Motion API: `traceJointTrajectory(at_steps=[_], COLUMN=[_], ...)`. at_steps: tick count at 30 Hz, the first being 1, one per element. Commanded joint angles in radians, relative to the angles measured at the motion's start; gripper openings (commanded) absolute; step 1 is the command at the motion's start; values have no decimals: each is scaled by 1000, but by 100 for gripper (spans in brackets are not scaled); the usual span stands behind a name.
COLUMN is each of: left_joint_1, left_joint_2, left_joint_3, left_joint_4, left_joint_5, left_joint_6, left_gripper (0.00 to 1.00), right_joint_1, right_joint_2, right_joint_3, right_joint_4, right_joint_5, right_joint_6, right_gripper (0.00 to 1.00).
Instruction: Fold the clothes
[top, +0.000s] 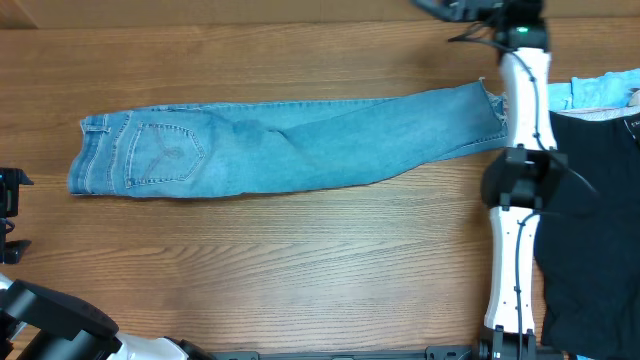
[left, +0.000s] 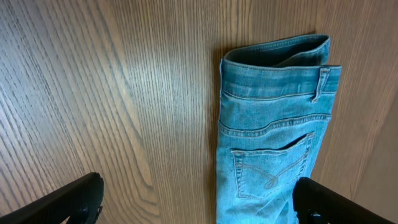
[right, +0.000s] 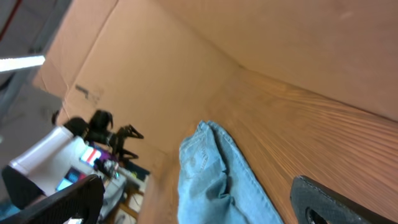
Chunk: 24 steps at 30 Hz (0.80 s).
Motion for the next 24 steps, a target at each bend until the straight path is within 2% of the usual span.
traceJointTrajectory(at_steps=[1, 3, 7, 9, 10, 13, 16, 17, 19, 22, 23, 24], left_joint_1=[-1, -1, -1, -1, -1, -1, -1, -1, -1, -1, -1, -1], left_joint_2=[-18, -18, -18, -18, -18, -18, -18, -18, -18, -18, -18, -18], left_joint_3=[2, 2, 2, 2, 2, 2, 2, 2, 2, 2, 2, 2], left_joint_4=[2, 2, 2, 2, 2, 2, 2, 2, 2, 2, 2, 2], left_joint_5=[7, 7, 7, 7, 7, 7, 7, 7, 7, 7, 7, 7], left_joint_6=[-9, -9, -9, -9, -9, -9, -9, -9, -9, -9, -9, -9], left_gripper=[100, 100, 100, 100, 100, 100, 100, 100, 100, 100, 100, 100], right_joint_1=[-46, -76, -111, -124, -126, -127, -127, -127, -127, -132, -132, -120], right_joint_2=[-42, -86, -141, -168, -179, -222, -230, -230, -230, -242, -249, -250], right_joint_3=[127, 127, 127, 127, 127, 127, 126, 125, 125, 125, 125, 125], right_joint_4=[74, 238, 777, 963, 998, 988, 899, 819, 586, 282, 83, -58], right_joint_5=[-40, -41, -47, -47, -47, -43, -43, -39, 63, 347, 492, 557], right_joint_6=[232, 432, 969, 1162, 1206, 1217, 1219, 1209, 1074, 888, 687, 543], right_gripper=[100, 100, 99, 99, 99, 99, 99, 99, 99, 99, 100, 100])
